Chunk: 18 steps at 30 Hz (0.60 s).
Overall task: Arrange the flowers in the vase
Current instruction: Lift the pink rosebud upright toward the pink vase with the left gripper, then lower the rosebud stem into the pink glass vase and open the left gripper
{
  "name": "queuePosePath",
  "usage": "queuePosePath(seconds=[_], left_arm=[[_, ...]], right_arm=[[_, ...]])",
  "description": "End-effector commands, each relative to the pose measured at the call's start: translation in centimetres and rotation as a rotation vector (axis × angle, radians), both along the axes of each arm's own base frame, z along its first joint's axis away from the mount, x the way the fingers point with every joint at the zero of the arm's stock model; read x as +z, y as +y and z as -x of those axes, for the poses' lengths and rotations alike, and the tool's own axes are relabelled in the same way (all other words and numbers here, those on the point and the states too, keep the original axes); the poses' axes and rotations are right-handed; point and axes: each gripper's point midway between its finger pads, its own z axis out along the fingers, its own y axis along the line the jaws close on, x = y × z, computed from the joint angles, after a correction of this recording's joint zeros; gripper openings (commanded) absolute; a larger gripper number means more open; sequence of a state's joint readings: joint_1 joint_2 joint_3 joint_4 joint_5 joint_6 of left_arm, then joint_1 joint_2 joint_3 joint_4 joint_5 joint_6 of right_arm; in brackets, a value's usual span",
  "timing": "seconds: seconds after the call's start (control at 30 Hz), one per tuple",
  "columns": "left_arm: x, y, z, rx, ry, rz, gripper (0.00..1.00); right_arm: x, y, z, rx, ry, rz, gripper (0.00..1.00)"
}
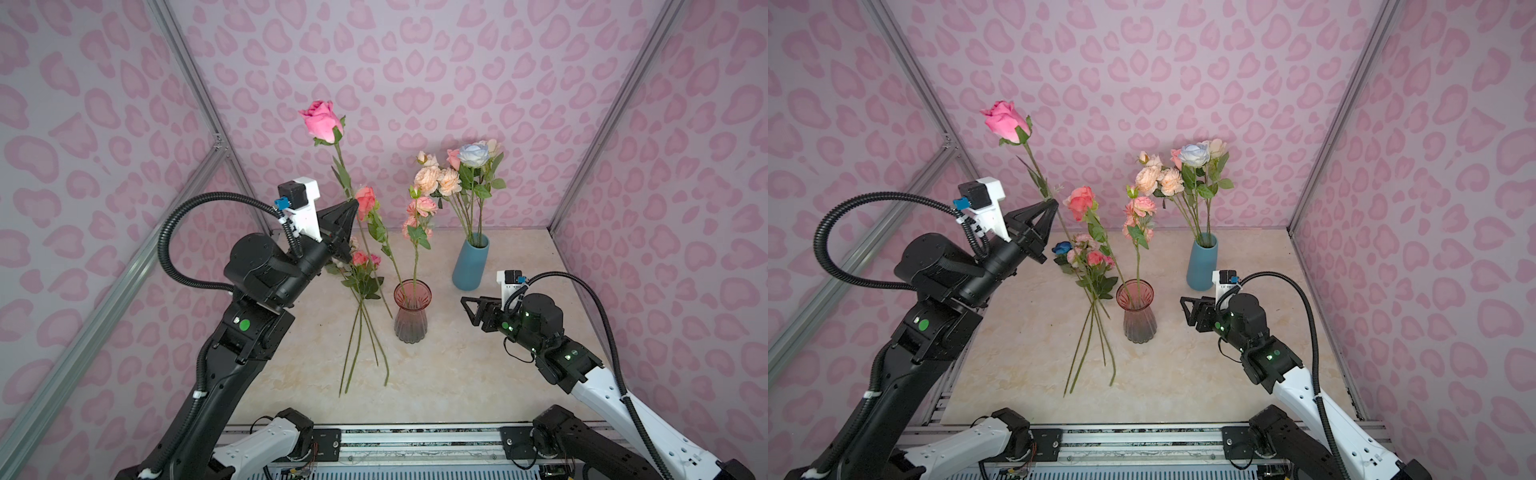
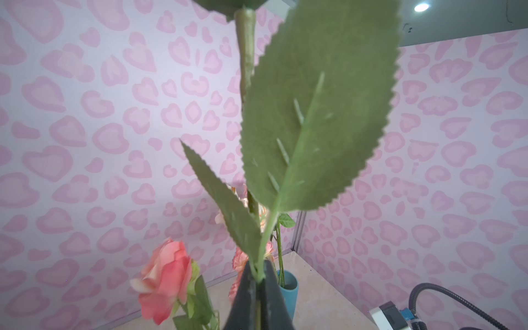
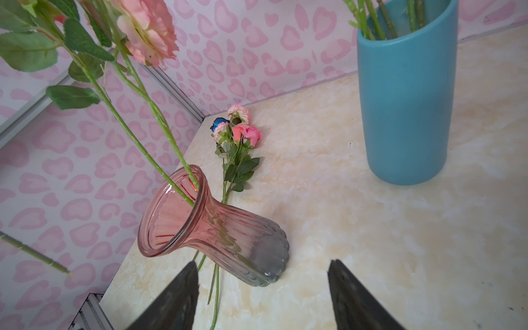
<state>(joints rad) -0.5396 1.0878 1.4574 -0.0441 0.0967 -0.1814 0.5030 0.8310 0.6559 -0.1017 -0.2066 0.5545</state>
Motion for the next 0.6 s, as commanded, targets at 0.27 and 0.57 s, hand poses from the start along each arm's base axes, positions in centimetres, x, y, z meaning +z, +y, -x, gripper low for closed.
queuePosePath(seconds=[0.27,0.57], left_arm=[[1.2,-6.1,-3.7,0.062,-0.190,-0.051,0.03],[-5.0,-8.9,-5.4,0.057,-0.114,-0.158,0.03]], right_arm=[[0.3,-0.9,0.3,-0.020,-0.040,0.047,0.73],[-0.7,-1.3,0.8,-0.022,-0.031,0.069,0.73]])
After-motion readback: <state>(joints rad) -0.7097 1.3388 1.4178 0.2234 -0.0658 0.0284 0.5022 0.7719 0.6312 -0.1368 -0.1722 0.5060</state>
